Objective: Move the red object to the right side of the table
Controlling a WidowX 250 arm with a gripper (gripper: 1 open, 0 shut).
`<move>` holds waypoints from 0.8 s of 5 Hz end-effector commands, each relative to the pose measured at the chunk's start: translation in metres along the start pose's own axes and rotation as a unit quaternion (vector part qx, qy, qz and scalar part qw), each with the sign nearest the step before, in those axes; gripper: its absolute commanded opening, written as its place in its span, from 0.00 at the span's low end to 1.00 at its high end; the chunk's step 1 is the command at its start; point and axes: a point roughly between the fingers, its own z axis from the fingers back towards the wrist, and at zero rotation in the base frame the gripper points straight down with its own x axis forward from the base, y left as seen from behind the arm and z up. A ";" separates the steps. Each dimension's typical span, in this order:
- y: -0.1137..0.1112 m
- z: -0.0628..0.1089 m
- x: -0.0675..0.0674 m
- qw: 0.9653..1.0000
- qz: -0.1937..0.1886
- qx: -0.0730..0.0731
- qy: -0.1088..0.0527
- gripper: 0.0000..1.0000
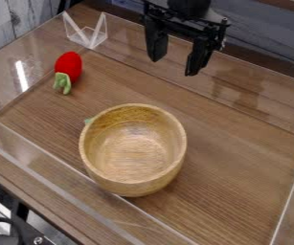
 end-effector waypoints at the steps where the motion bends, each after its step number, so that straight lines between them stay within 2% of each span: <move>1: -0.004 -0.014 -0.004 1.000 0.004 -0.002 0.015 1.00; 2: 0.026 -0.021 -0.013 1.000 0.030 -0.001 0.008 0.00; 3: 0.068 -0.020 -0.025 0.998 0.055 0.004 -0.012 1.00; 4: 0.111 -0.025 -0.034 0.997 0.073 0.009 -0.020 1.00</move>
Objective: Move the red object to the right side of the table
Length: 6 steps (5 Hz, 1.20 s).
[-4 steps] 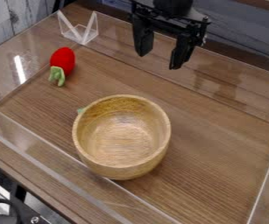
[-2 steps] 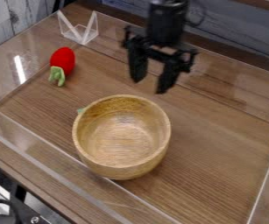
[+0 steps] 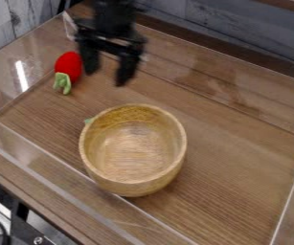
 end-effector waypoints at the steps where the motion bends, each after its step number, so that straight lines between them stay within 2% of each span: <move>1: 0.037 0.004 0.007 0.999 0.012 0.011 -0.029 1.00; 2: 0.056 -0.007 0.016 0.998 0.035 0.014 -0.043 1.00; 4: 0.075 -0.019 0.035 0.996 0.076 0.012 -0.043 1.00; 6: 0.099 -0.015 0.052 0.998 0.040 0.012 -0.037 1.00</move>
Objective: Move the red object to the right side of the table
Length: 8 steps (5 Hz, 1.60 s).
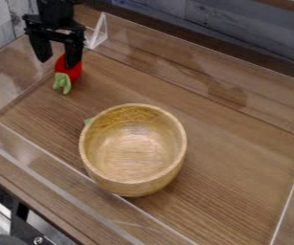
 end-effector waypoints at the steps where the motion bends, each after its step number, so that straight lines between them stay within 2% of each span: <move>1: 0.004 0.013 0.008 0.999 0.028 0.012 -0.026 1.00; 2: -0.001 0.006 0.009 0.998 0.054 0.010 -0.022 1.00; 4: -0.029 -0.002 0.008 1.000 0.005 0.013 -0.016 1.00; 5: -0.036 0.007 0.014 1.000 -0.014 0.013 -0.016 1.00; 7: -0.038 0.014 0.026 0.999 -0.036 0.013 -0.012 1.00; 8: -0.032 0.009 0.024 1.000 -0.020 0.011 -0.009 1.00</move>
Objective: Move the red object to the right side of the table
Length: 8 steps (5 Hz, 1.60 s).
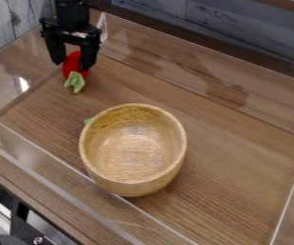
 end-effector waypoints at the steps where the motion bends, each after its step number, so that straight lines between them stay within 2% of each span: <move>1: 0.011 0.012 0.002 1.000 0.020 0.007 -0.023 1.00; 2: 0.021 0.013 0.009 1.000 0.020 0.006 -0.019 1.00; 3: 0.021 0.013 0.008 1.000 0.013 0.008 -0.019 0.00; 4: 0.014 0.027 0.007 1.000 0.003 0.009 -0.028 0.00; 5: -0.009 0.053 0.010 0.999 -0.018 0.007 -0.050 0.00; 6: -0.034 0.079 0.015 0.998 -0.006 0.007 -0.066 0.00; 7: -0.060 0.096 0.017 0.998 0.010 0.004 -0.070 0.00; 8: -0.096 0.092 0.014 0.997 -0.039 -0.001 -0.065 0.00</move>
